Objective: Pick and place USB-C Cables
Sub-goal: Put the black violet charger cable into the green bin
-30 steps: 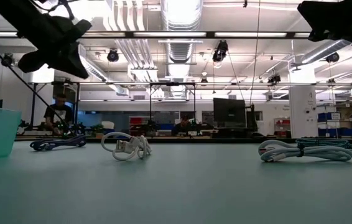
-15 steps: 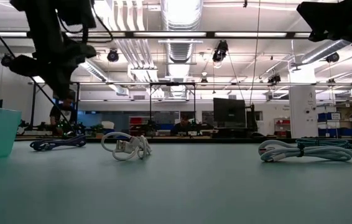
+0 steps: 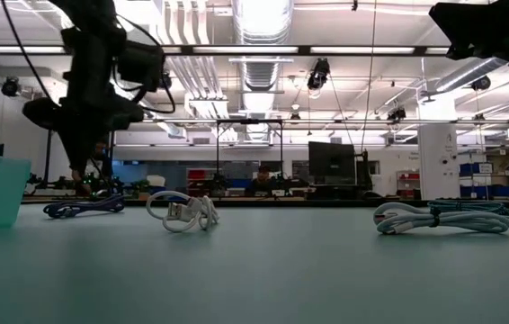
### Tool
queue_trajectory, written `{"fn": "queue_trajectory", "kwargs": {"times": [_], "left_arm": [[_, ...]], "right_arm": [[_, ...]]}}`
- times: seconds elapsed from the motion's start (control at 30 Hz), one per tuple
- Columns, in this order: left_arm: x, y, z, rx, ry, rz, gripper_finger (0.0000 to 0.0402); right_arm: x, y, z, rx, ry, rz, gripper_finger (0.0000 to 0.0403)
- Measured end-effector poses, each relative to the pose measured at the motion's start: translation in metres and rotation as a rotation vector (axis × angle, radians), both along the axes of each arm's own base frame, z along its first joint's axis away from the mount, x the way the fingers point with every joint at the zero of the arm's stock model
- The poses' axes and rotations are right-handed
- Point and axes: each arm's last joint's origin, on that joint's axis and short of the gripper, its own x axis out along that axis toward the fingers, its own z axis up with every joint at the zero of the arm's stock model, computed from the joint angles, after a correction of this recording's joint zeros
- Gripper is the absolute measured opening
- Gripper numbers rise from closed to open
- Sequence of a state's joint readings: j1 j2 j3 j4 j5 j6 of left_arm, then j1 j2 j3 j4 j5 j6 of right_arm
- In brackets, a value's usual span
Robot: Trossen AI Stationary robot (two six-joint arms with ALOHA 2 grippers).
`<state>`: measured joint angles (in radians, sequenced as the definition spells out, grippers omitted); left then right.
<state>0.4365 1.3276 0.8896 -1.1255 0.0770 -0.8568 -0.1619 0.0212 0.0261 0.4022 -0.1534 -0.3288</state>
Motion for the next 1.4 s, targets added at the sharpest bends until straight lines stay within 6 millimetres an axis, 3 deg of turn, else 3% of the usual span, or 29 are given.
{"fn": "queue_trajectory", "kwargs": {"times": [0.37,0.83,1.4], "left_arm": [[0.036,0.022,0.003,0.033,0.024,-0.115,0.0001],[0.035,0.028,-0.012,0.063,0.117,-0.114,0.0006],[0.035,0.03,-0.012,0.123,0.132,-0.131,0.0158]], "right_arm": [[0.0,0.0,0.0,-0.014,0.0,-0.006,0.0063],[0.0,0.0,0.0,-0.012,0.0,-0.005,0.0063],[0.0,0.0,0.0,-0.011,0.0,-0.005,0.0063]]}}
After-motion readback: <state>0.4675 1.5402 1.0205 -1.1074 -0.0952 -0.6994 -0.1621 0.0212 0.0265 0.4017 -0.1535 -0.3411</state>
